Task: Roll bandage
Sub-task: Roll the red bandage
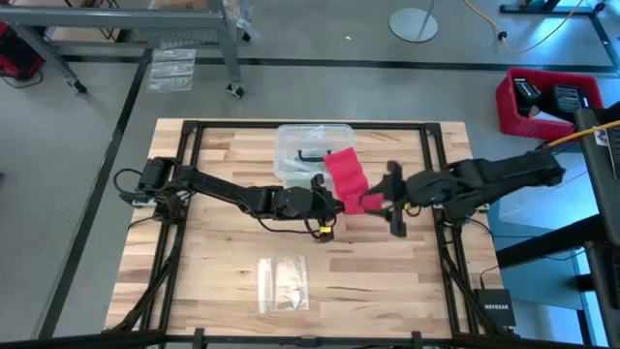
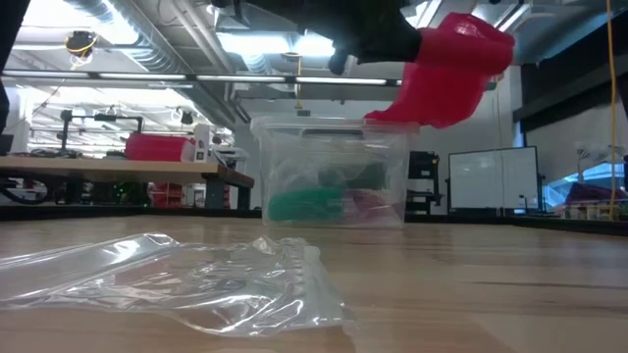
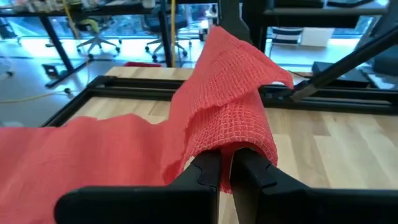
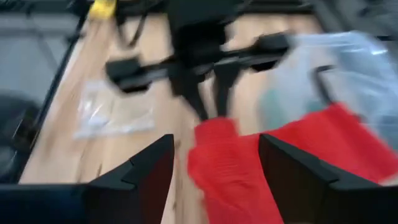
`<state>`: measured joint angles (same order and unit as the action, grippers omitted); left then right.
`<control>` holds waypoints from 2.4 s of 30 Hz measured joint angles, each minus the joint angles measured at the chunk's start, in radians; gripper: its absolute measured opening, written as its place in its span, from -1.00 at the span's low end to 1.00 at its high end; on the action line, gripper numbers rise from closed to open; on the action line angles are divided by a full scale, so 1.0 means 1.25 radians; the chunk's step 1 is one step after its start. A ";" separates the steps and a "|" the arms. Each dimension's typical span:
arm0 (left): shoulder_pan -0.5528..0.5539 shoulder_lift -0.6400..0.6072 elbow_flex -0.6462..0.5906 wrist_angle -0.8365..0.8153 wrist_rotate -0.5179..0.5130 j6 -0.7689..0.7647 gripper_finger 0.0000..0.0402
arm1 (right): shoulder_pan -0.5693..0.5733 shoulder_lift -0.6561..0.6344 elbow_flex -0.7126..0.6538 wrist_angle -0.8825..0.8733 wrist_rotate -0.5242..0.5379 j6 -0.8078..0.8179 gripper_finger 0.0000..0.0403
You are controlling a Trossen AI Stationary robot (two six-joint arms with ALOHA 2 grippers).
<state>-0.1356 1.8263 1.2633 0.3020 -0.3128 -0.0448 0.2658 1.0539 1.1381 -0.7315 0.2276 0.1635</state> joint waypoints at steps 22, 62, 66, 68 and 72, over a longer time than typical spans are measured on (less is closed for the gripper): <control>-0.017 0.000 0.000 0.002 0.014 0.021 -0.95 | 0.065 0.093 0.006 -0.083 0.157 -0.098 -0.92; -0.235 -0.099 0.087 -0.256 0.035 0.059 -0.95 | -0.198 0.108 0.487 -0.626 0.200 0.023 0.29; -0.199 -0.125 0.105 -0.270 0.035 0.083 -0.95 | -0.191 0.099 0.459 -0.641 0.133 0.082 0.41; -0.175 -0.134 0.114 -0.257 0.035 0.109 -0.95 | -0.163 0.085 0.419 -0.611 0.122 0.086 0.41; -0.126 -0.156 0.127 -0.245 0.034 0.160 -0.95 | -0.087 0.026 0.299 -0.507 0.142 0.105 0.37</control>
<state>-0.2925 1.6319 1.4219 -0.0043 -0.2699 0.1551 0.1574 1.0858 1.5114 -1.3651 0.4050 0.2946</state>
